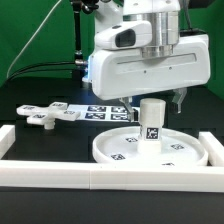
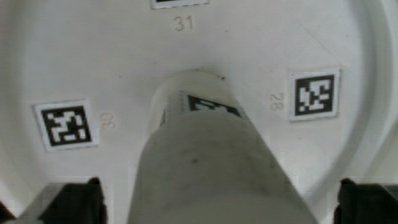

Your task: Assemble round table

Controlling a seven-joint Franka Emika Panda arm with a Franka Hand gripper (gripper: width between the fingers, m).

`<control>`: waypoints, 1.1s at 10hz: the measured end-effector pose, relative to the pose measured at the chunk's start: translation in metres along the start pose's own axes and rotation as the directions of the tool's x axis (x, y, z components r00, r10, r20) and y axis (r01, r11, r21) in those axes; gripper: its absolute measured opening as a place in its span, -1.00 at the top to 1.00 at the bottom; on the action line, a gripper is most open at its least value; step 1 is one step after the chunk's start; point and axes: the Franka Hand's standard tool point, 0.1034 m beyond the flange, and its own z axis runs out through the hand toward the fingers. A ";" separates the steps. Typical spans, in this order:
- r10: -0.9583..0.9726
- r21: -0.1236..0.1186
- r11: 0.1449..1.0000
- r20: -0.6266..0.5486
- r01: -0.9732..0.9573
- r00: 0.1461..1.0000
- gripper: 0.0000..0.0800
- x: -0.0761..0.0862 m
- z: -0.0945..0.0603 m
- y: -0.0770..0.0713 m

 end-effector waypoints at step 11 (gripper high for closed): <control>-0.710 -0.022 0.700 0.090 0.714 0.698 -0.62 0.002 0.000 -0.009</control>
Offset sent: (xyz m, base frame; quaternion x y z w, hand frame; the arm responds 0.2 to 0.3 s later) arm 0.0000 0.0000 0.0000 0.0000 0.0000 -0.1938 0.9810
